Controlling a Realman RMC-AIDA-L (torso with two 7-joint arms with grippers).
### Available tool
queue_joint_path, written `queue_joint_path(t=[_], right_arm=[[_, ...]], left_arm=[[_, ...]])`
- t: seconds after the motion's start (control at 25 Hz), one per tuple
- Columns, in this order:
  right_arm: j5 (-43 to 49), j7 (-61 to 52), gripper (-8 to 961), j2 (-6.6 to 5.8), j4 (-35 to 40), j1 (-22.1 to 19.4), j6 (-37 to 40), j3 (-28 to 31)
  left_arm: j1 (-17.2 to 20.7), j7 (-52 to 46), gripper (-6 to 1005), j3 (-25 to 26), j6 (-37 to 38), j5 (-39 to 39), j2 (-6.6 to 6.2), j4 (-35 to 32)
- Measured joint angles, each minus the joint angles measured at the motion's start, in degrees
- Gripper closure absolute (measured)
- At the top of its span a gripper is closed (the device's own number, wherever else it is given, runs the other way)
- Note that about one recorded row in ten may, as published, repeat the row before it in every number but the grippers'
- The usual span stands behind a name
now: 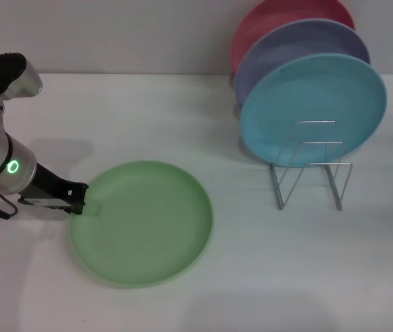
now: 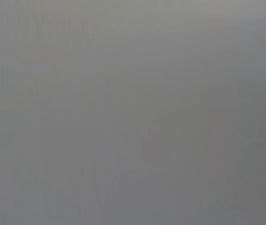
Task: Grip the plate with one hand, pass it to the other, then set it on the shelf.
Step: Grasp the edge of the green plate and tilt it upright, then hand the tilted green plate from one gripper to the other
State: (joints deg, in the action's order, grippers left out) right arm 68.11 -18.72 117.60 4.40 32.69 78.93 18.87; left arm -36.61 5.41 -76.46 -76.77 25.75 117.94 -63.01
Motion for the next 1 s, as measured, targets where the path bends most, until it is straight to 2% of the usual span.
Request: queue_joint_path(t=[0.64,0.8,1.0], right_arm=[[0.0,-0.09,312,0.26,0.44,-0.09,0.0,-0.19],[0.0,-0.13,313,0.32,0.44,-0.09,0.0,-0.27],[0.0,-0.18,313,0.45,0.35,-0.09,0.0,-0.18]], left_arm=[[0.5,3.93,969,1.49,4.42,0.65,0.14,-1.75],[0.8,6.08,969,3.99,6.76,1.74,0.31,-1.83],[1.93,8.29,969,4.71,12.03,4.38,0.17,-1.52]])
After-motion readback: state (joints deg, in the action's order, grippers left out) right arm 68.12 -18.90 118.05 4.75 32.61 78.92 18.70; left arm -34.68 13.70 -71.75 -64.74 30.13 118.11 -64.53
